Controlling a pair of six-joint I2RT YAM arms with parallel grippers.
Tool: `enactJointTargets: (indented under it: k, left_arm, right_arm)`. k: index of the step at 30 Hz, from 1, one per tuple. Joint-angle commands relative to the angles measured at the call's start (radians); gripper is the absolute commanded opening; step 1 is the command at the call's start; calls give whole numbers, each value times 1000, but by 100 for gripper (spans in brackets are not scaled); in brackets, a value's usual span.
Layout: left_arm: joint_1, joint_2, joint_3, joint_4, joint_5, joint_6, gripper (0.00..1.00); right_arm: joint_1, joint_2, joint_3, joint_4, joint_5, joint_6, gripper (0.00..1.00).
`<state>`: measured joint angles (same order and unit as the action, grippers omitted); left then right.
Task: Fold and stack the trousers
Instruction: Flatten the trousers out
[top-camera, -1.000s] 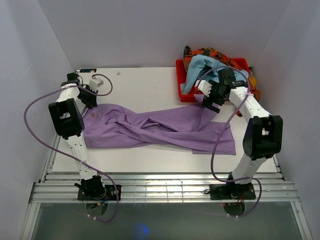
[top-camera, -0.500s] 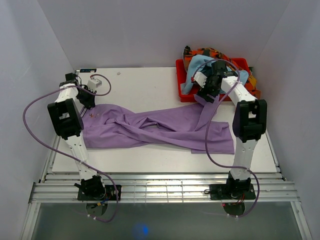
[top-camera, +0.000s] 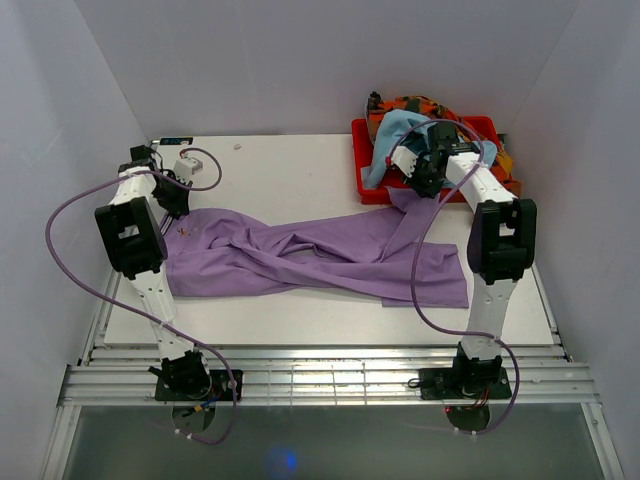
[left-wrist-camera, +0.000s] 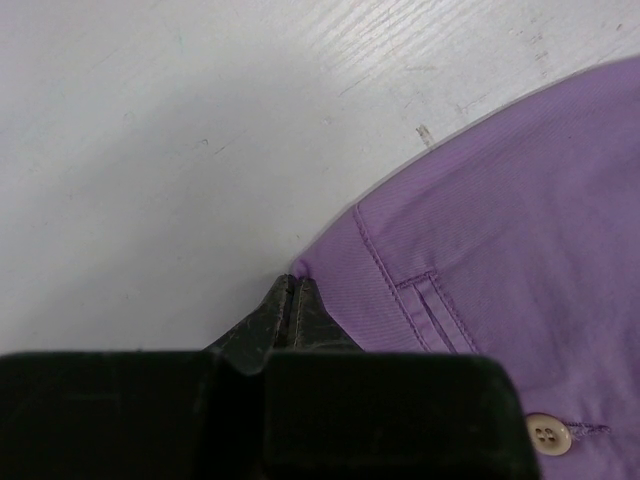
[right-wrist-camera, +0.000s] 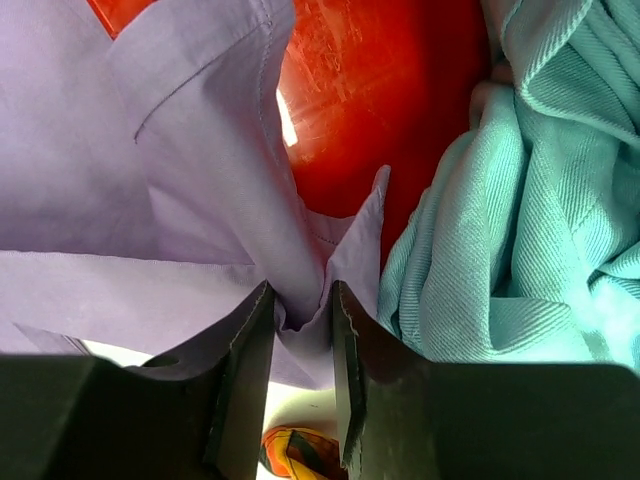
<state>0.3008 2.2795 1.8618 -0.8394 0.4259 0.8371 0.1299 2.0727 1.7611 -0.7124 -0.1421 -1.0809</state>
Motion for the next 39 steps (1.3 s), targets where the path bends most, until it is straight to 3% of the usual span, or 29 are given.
enactJointTargets:
  k: [1, 10, 19, 23, 26, 30, 32, 34, 35, 39]
  left_arm:
    - [9, -35, 34, -9, -13, -7, 0]
    - [11, -127, 42, 69, 13, -78, 0]
    - [23, -273, 92, 276, 94, -320, 0]
    - [90, -400, 111, 319, 183, -438, 0]
    - [232, -567, 28, 356, 390, -526, 0]
    - [427, -825, -291, 324, 644, -410, 0]
    - [506, -934, -378, 133, 671, -149, 0]
    - [529, -978, -514, -90, 621, 74, 0]
    - [547, -1000, -573, -122, 588, 220, 0]
    - [569, -1026, -857, -121, 362, 358, 0]
  right_arm:
    - [-16, -86, 1, -55, -22, 24, 8]
    - [-72, -246, 6, -73, -94, 53, 8]
    - [-151, -350, 55, -108, -174, 73, 8]
    - [-220, -416, 123, -258, -255, 40, 8]
    - [-283, -538, 43, -354, -306, -54, 8]
    - [-334, -713, -156, -510, -353, -210, 8]
    - [-334, -819, -335, -594, -346, -311, 8]
    - [-334, -890, -543, -598, -309, -344, 8]
    - [-334, -951, -611, -596, -292, -397, 8]
    - [-332, -1027, -883, -549, -209, -461, 8]
